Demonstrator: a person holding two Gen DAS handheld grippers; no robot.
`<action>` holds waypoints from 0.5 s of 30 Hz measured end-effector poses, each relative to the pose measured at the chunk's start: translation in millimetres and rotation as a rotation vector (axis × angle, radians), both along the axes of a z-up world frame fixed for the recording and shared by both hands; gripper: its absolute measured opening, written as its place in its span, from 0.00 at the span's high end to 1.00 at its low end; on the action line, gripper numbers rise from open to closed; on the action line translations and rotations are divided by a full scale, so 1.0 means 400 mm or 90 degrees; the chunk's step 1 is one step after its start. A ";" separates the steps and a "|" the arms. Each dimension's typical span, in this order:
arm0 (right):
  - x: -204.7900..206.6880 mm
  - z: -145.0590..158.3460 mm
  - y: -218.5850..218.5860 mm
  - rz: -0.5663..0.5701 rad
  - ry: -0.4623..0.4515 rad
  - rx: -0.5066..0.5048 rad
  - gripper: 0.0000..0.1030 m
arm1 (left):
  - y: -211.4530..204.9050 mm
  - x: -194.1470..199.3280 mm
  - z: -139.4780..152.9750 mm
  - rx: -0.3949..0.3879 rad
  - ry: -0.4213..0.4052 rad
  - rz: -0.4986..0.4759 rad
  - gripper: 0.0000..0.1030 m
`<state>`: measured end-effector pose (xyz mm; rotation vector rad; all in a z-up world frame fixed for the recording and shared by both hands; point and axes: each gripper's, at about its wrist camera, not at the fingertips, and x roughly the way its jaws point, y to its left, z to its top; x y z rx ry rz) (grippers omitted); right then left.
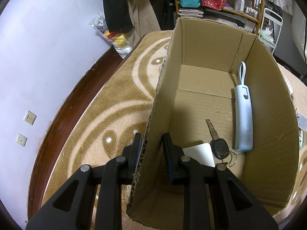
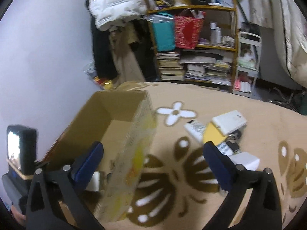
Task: Organize rigid objects
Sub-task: 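Carry the car key into the box and release it with the right tool, then grasp the grey-white square charger from the pile with the right tool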
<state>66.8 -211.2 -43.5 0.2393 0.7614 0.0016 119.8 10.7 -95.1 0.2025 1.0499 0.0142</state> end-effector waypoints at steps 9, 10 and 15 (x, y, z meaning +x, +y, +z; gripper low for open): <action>0.021 -0.038 -0.142 -0.092 0.025 -0.025 0.00 | -0.001 -0.001 0.000 0.000 0.000 0.000 0.79; 0.021 -0.042 -0.154 -0.100 0.029 -0.025 0.00 | 0.000 0.000 0.000 0.001 0.000 0.000 0.79; 0.025 -0.076 -0.232 -0.150 0.052 -0.017 0.00 | 0.000 0.000 0.000 0.000 0.000 0.000 0.79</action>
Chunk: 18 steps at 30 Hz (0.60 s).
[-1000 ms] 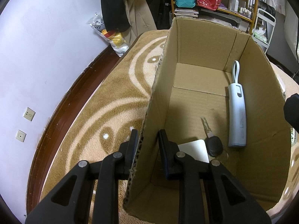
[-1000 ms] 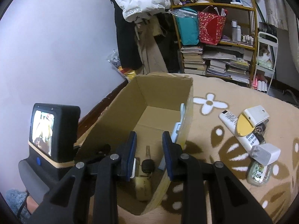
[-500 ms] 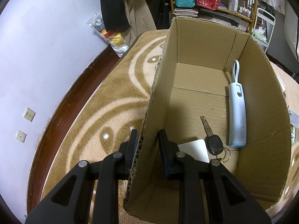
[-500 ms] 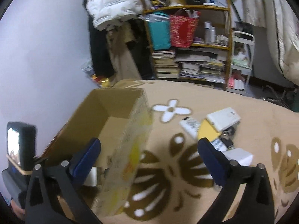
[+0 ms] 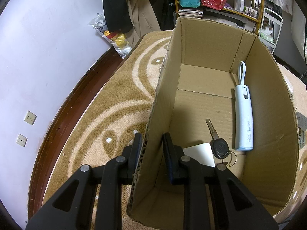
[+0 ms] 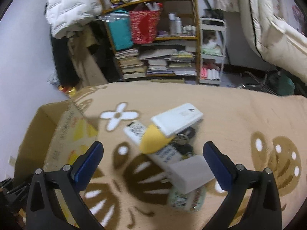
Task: Organize rigid objects
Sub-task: 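Grasp the grey-white square charger from the pile with the right tool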
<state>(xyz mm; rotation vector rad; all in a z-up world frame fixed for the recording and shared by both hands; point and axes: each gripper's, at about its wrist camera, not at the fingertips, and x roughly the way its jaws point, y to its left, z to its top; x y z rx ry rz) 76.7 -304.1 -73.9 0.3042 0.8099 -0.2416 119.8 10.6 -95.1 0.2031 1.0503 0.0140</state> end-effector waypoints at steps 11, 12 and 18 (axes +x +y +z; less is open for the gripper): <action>-0.010 -0.104 -0.119 -0.038 0.052 0.047 0.00 | -0.002 -0.001 0.000 0.000 0.000 -0.001 0.79; -0.013 -0.111 -0.126 -0.039 0.057 0.052 0.00 | -0.002 -0.001 0.000 -0.001 0.001 -0.002 0.79; -0.020 -0.157 -0.147 -0.048 0.080 0.077 0.00 | -0.001 0.000 -0.001 -0.003 0.002 -0.002 0.79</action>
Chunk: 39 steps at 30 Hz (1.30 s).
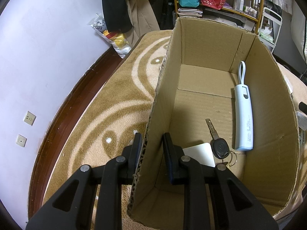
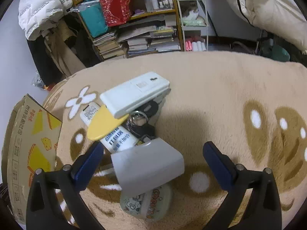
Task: Organize rigid objects
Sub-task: 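Grasp the grey-white square charger from the pile with the right tool, then lift the grey-white charger into the box and open the right tool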
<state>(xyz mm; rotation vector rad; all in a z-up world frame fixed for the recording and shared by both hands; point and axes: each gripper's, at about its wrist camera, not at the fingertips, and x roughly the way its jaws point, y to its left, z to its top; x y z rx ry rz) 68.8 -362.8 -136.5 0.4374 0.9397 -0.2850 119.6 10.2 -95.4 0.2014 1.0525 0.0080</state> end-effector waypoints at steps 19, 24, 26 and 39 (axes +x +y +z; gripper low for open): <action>0.001 0.002 0.035 0.005 0.007 -0.009 0.23 | 0.007 -0.004 0.001 0.007 0.000 -0.008 0.79; -0.002 0.009 0.037 -0.003 0.000 -0.002 0.23 | 0.005 -0.005 0.001 0.009 0.000 -0.009 0.79; -0.004 0.018 0.043 -0.002 -0.005 -0.008 0.23 | 0.005 -0.005 0.001 0.009 0.000 -0.009 0.79; -0.004 0.153 0.120 0.042 -0.095 -0.023 0.23 | 0.005 -0.004 0.001 0.008 0.000 -0.009 0.79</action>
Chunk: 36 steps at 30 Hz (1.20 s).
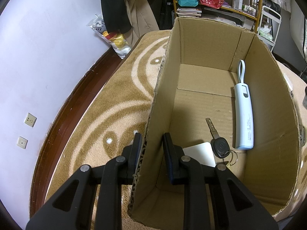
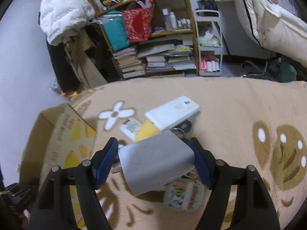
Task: Organize rigid objects
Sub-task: 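Lift the grey-white charger into the box and open the right tool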
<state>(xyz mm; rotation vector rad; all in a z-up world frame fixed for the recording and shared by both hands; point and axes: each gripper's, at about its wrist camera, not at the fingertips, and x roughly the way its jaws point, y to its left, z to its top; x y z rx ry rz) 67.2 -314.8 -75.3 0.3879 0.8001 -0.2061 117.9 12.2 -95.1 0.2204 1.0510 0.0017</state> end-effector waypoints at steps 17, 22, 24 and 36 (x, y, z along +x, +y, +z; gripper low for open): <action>0.004 0.120 0.190 0.126 -0.087 -0.044 0.23 | -0.004 0.001 0.002 0.006 -0.001 -0.001 0.79; -0.013 0.161 0.256 0.171 -0.116 -0.044 0.23 | -0.006 0.000 0.003 0.005 -0.002 -0.001 0.79; -0.021 0.179 0.286 0.189 -0.129 -0.046 0.23 | -0.006 0.001 0.002 0.003 -0.001 0.000 0.79; -0.038 0.183 0.419 0.279 -0.139 -0.049 0.23 | -0.003 -0.002 0.002 -0.001 0.000 0.001 0.79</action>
